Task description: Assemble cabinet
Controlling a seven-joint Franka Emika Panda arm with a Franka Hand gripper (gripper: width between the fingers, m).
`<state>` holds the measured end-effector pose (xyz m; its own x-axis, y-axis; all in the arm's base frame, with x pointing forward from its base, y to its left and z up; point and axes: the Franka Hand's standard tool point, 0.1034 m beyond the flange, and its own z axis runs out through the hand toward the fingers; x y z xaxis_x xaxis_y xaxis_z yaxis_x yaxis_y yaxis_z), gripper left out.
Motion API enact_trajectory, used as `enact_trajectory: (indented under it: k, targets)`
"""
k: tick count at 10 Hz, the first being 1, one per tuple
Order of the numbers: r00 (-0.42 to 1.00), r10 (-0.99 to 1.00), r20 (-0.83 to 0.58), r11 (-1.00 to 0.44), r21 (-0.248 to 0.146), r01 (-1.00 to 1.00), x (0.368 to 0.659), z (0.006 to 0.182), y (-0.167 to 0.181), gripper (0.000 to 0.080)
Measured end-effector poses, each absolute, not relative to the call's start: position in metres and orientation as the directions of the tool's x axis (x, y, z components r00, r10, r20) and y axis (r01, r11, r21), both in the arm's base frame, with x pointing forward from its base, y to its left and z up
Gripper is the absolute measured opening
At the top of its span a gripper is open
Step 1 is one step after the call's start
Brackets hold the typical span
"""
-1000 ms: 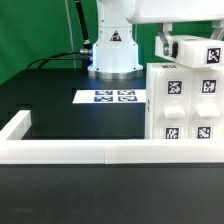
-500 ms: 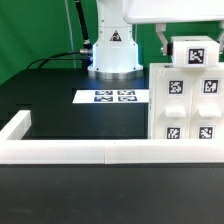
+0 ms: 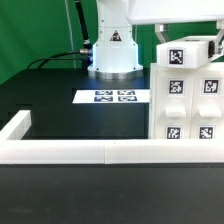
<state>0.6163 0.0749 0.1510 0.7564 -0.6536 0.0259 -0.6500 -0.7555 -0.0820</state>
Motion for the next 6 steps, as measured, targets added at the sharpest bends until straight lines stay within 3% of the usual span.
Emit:
enact_trajectory:
  k: [6]
  targets:
    - [0.344, -0.939, -0.02, -0.341, -0.082, -0.937, 0.6134, 0.1485, 0.083, 0.0546]
